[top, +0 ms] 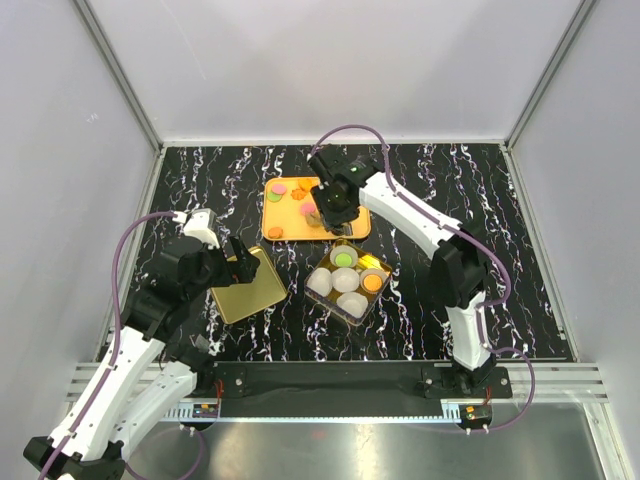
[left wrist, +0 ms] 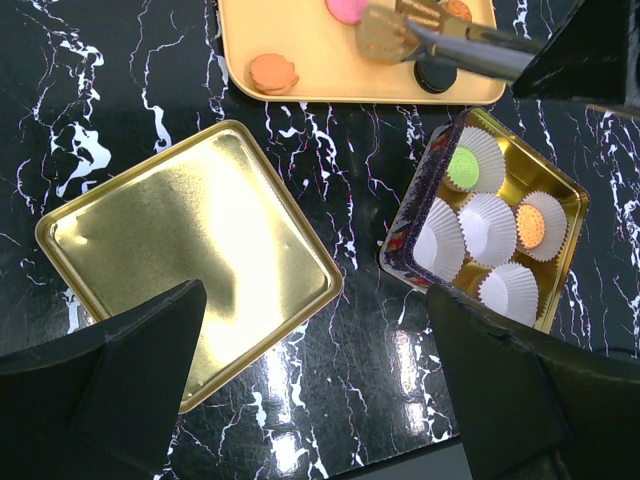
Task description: Pack the cookies
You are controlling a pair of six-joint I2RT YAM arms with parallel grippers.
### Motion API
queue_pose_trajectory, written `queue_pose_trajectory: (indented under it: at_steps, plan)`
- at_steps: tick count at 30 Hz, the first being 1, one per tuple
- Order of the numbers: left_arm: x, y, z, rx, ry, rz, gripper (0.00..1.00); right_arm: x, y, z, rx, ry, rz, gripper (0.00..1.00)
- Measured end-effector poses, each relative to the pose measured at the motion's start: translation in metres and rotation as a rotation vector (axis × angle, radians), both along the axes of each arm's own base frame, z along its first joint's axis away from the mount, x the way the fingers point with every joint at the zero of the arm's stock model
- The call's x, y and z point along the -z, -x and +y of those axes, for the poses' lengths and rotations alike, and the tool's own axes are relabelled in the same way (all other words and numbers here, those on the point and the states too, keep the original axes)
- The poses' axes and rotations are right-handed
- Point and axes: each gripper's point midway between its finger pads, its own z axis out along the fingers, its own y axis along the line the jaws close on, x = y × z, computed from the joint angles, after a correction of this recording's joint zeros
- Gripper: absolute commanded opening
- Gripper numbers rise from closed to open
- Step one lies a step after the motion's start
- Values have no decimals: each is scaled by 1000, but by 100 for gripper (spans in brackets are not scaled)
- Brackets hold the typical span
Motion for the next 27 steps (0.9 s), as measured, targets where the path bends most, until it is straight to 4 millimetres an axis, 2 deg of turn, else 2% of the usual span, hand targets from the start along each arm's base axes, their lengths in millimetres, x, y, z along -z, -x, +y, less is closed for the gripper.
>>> queue_pose_trajectory:
  at_steps: [5, 9, 13, 17, 21, 24, 27]
  plan:
    - [0, 0, 0, -2, 0, 0, 99, -9, -12, -9, 32, -13, -20, 44]
    - [0, 0, 0, -2, -1, 0, 99, -13, -10, -11, 33, -14, -20, 44]
    - [0, 0, 0, -2, -1, 2, 99, -29, -2, -17, 32, -33, -39, 44]
    - [0, 0, 0, -1, -1, 1, 99, -53, 16, -32, 32, -64, -67, 44]
    - [1, 0, 0, -1, -2, 2, 99, -75, 46, -55, 37, -96, -87, 44]
    - [1, 0, 0, -2, -2, 3, 99, -83, 72, -71, 41, -126, -89, 44]
    - [1, 0, 0, -1, -3, 4, 99, -82, 97, -85, 45, -145, -73, 44]
